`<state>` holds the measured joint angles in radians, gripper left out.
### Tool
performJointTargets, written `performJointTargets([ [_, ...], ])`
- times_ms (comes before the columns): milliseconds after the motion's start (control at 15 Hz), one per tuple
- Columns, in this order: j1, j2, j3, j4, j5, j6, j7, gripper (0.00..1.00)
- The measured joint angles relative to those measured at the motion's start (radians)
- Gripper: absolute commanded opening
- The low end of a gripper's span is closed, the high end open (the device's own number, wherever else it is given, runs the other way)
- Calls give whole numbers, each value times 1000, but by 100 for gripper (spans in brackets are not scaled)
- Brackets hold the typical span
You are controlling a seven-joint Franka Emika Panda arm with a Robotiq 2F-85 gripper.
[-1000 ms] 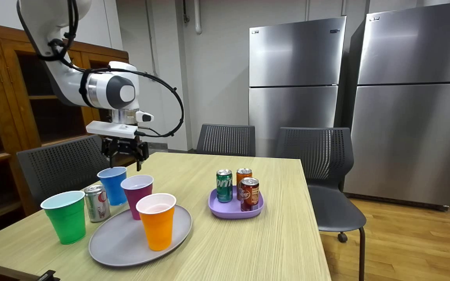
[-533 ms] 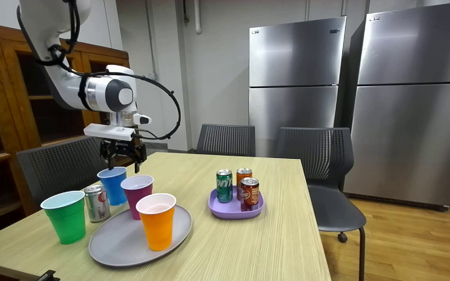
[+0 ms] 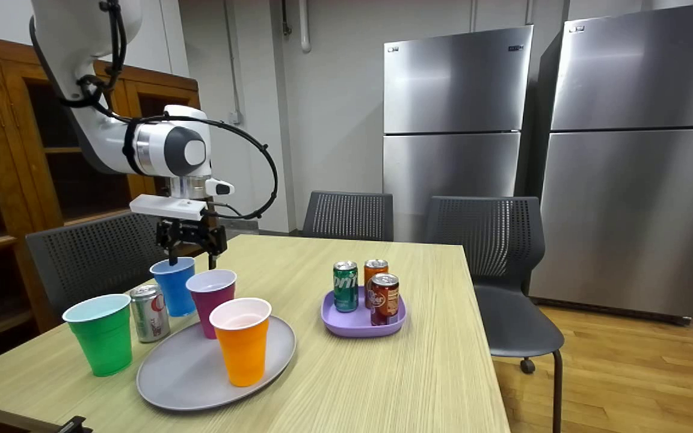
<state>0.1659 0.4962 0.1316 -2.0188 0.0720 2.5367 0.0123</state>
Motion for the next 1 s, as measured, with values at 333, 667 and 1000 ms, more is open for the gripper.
performJointTargets([
  [333,5,15,-4,9,-1,0,19,42],
  [667,11,15,-14,19,-5,-3,28,5],
  [1000,23,15,-21,34,-22,-17,60,1],
])
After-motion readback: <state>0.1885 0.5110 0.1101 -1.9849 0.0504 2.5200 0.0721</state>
